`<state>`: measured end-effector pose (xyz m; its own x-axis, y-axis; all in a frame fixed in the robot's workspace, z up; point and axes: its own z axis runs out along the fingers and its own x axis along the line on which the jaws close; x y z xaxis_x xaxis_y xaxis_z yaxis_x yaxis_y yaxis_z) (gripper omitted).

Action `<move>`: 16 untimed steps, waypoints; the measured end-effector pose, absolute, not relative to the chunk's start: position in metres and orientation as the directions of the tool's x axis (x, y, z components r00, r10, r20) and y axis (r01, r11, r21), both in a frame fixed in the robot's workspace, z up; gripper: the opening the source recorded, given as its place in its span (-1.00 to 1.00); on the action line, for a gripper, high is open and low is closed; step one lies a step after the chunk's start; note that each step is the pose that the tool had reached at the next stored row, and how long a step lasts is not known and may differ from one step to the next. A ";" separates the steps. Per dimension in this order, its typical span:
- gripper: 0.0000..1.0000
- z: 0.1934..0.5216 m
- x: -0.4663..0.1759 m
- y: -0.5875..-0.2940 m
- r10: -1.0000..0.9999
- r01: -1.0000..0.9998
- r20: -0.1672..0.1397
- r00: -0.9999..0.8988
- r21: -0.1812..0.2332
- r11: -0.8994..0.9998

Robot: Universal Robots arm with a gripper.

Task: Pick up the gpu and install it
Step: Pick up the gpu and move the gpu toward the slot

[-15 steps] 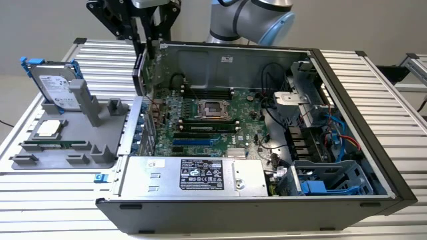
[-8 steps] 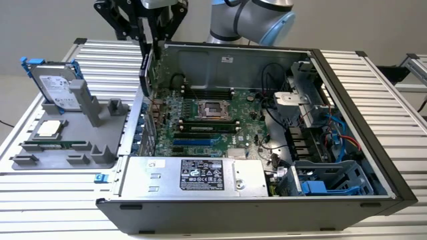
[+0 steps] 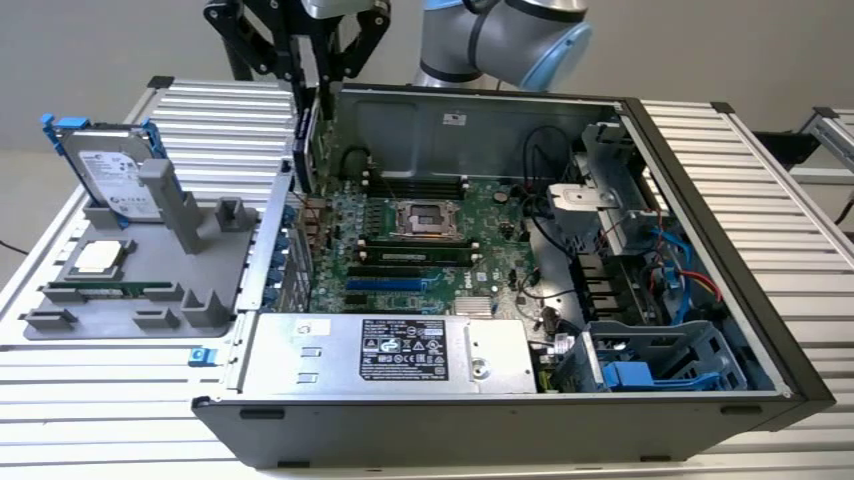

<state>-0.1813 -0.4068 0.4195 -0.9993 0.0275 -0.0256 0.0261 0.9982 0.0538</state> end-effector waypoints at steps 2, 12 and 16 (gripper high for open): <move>-1.00 0.419 -0.179 -0.407 0.028 0.026 -0.026 -0.999 0.054 0.998; -1.00 0.420 -0.165 -0.407 0.028 0.026 -0.026 -0.999 0.054 0.998; -1.00 0.420 -0.159 -0.407 0.028 0.026 -0.026 -0.999 0.054 0.998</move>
